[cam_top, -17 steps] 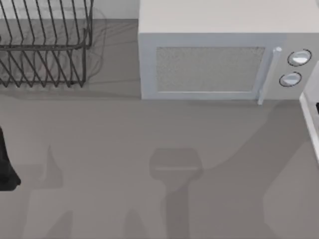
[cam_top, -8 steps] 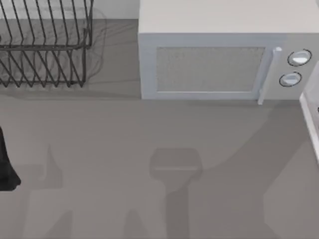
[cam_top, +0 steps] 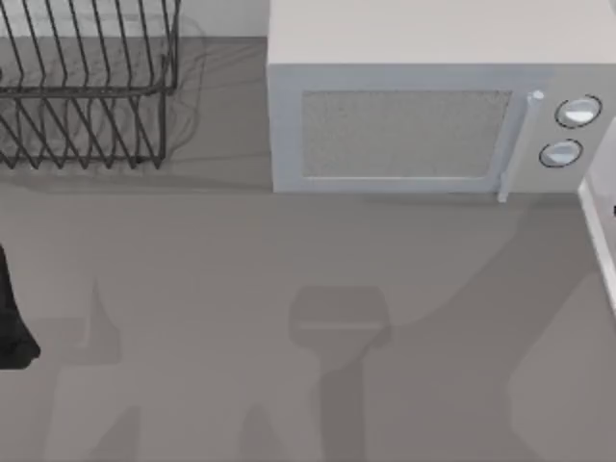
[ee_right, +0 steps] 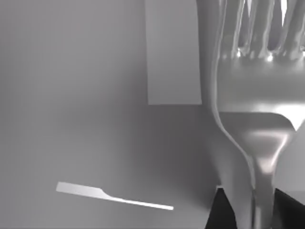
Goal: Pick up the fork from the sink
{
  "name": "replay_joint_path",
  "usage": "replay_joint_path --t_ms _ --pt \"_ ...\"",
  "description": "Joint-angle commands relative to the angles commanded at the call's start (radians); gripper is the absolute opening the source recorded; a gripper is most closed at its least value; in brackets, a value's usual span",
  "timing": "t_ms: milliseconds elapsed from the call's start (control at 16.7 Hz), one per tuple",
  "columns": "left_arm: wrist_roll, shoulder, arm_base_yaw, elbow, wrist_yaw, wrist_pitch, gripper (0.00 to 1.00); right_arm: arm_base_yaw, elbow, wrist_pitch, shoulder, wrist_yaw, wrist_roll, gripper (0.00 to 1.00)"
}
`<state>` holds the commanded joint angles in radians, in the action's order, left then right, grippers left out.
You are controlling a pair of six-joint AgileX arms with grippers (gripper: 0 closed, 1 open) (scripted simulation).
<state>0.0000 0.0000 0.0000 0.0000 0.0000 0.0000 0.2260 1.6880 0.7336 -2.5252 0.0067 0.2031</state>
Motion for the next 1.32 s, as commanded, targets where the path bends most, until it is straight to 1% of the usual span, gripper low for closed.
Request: replay_joint_path --t_ms 300,360,480,660,900,1020,1140,1320 --pt "0.000 0.000 0.000 0.000 0.000 0.000 1.00 0.000 0.000 0.000 0.000 0.000 0.000 0.00" --pt "0.000 0.000 0.000 0.000 0.000 0.000 1.00 -0.003 0.014 0.014 0.047 -0.010 -0.009 0.00" --pt "0.000 0.000 0.000 0.000 0.000 0.000 1.00 -0.003 0.028 0.030 0.053 -0.010 -0.008 0.00" --pt "0.000 0.000 0.000 0.000 0.000 0.000 1.00 -0.001 0.096 0.133 0.090 -0.011 -0.007 0.00" --pt "0.000 0.000 0.000 0.000 0.000 0.000 1.00 -0.001 0.217 0.366 0.174 -0.012 -0.005 0.00" --pt "0.000 0.000 0.000 0.000 0.000 0.000 1.00 -0.001 0.266 0.446 0.214 -0.012 -0.005 0.00" --pt "0.000 0.000 0.000 0.000 0.000 0.000 1.00 -0.001 0.291 0.484 0.238 -0.012 -0.005 0.00" --pt "0.000 0.000 0.000 0.000 0.000 0.000 1.00 -0.001 0.294 0.487 0.240 -0.012 -0.005 0.00"
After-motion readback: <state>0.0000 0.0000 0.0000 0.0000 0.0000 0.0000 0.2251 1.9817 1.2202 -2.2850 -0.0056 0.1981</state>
